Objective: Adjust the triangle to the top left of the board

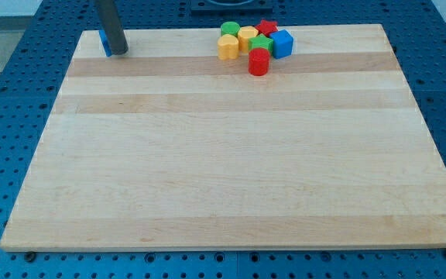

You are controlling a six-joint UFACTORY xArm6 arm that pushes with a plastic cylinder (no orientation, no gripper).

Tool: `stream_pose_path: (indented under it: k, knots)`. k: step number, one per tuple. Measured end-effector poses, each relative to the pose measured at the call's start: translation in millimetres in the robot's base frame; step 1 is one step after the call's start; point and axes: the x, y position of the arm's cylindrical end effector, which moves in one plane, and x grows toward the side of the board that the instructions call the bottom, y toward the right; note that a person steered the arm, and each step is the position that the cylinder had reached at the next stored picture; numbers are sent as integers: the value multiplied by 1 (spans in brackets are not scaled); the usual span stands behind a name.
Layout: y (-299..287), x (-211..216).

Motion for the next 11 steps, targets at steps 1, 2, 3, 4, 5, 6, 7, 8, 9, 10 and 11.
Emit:
stream_pose_path:
  k: [1,2,3,4,5,6,7,8,9,10,11]
  knots:
    - [0,11]
    - [-9,11]
    - [-21,11]
    - [-34,11]
    - [-39,11]
    - [-39,28]
    - [-39,32]
    - [-8,70]
    - [42,88]
    - [119,112]
    - [209,136]
